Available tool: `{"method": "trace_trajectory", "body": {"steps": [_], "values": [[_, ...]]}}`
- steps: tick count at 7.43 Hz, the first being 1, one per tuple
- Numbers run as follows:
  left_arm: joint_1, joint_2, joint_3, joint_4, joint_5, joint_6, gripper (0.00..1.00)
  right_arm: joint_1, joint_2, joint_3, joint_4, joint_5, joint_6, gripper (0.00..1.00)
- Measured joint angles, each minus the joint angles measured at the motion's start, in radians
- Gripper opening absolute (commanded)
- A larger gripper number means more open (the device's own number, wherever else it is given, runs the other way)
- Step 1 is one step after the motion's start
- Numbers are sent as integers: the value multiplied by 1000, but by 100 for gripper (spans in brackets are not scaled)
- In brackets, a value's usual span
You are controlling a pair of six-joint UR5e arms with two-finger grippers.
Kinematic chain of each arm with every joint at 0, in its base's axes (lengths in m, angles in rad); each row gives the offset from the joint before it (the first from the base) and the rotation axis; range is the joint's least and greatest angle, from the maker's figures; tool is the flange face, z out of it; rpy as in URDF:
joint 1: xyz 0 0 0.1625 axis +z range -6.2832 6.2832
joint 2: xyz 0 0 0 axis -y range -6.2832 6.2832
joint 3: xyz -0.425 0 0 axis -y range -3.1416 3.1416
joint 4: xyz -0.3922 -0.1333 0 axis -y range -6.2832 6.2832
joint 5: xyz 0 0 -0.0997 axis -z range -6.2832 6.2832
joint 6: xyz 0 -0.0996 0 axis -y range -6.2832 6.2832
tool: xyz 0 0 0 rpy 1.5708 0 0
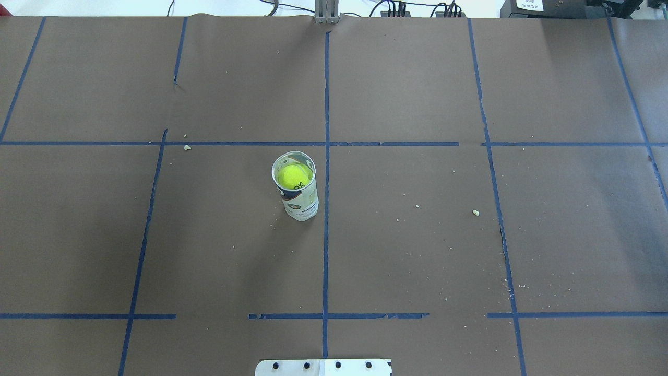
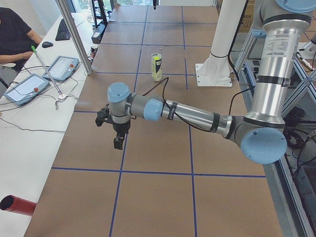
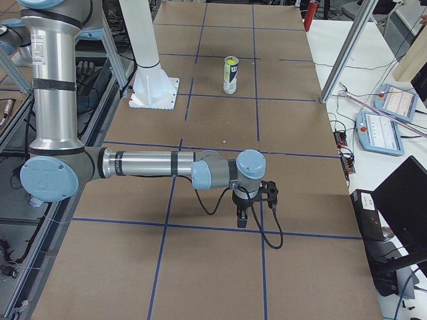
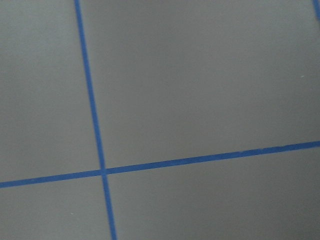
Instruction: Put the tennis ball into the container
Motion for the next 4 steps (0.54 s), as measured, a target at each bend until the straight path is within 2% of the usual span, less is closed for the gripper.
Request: {"method": "trace_trajectory", "body": {"steps": [2, 4], "values": [[-59, 75, 49, -109, -2, 34, 100, 0, 0, 0, 0, 0, 0, 100], [-75, 89, 66, -121, -3, 42, 100, 0, 0, 0, 0, 0, 0, 100]]}}
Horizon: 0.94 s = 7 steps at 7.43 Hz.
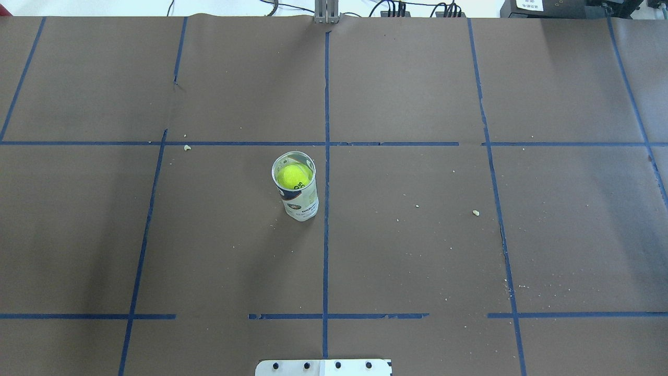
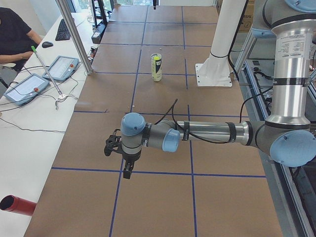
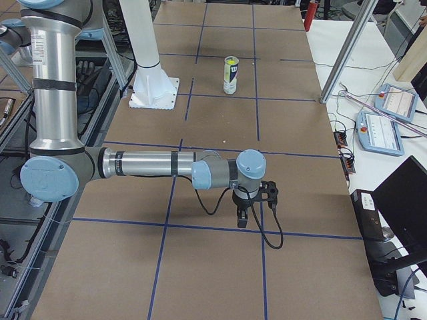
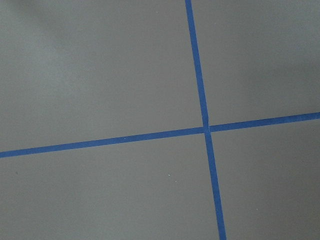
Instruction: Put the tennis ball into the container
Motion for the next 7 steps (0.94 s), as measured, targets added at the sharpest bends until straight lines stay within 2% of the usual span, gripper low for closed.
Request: {"method": "trace_trajectory", "body": {"steps": [5, 7], "values": [[-4, -17, -12, 216, -105, 0, 100, 0, 0, 0, 0, 0, 0, 100], [-4, -18, -23, 242, -112, 1, 100, 0, 0, 0, 0, 0, 0, 100]]}}
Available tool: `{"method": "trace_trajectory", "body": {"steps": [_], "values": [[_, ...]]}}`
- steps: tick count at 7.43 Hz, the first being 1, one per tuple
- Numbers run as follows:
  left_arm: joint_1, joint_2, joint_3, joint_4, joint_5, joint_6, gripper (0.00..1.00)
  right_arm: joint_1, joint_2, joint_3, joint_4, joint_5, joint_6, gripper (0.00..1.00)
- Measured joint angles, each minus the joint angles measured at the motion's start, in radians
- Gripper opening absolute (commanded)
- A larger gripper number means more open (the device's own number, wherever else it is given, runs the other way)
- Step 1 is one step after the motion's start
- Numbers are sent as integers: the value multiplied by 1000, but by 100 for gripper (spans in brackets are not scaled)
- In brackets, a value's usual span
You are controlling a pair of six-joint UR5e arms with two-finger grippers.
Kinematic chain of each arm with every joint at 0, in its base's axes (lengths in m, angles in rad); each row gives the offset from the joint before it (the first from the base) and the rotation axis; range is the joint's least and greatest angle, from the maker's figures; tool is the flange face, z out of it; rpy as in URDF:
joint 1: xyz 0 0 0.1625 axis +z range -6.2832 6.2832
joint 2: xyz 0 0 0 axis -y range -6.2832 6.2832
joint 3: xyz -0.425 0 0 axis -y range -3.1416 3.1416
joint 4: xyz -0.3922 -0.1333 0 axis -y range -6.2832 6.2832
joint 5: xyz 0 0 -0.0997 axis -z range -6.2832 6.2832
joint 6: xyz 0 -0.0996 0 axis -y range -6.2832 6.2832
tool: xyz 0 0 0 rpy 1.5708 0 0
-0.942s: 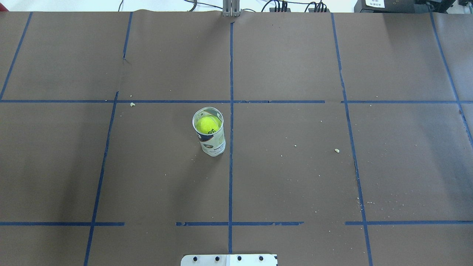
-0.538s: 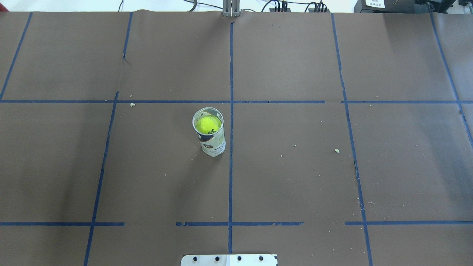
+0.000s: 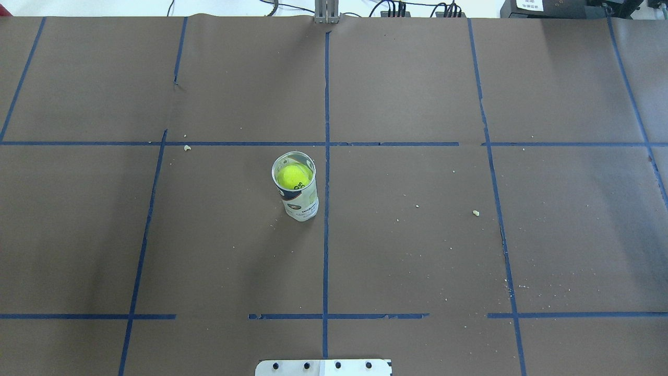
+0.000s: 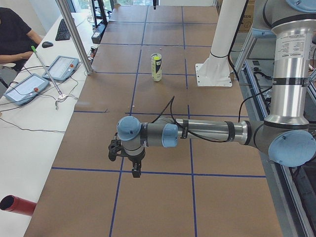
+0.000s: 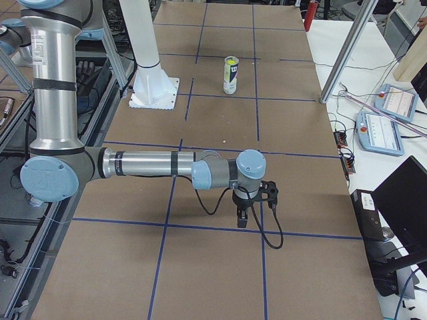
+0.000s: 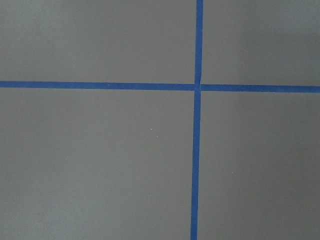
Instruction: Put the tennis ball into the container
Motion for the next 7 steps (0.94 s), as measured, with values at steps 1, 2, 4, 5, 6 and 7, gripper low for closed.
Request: {"method": "trace_trajectory", "body": {"steps": [1, 2, 4, 5, 6, 7], "values": [[0, -1, -5, 3, -1, 0, 100, 0, 0, 0, 0, 0, 0, 100], [0, -1, -8, 3, -1, 0, 100, 0, 0, 0, 0, 0, 0, 100], [0, -2, -10, 3, -1, 0, 100, 0, 0, 0, 0, 0, 0, 100], [0, -3, -10, 2, -1, 0, 100, 0, 0, 0, 0, 0, 0, 100], [0, -2, -10, 2, 0, 0, 100, 0, 0, 0, 0, 0, 0, 100], [0, -2, -10, 2, 0, 0, 100, 0, 0, 0, 0, 0, 0, 100]]}}
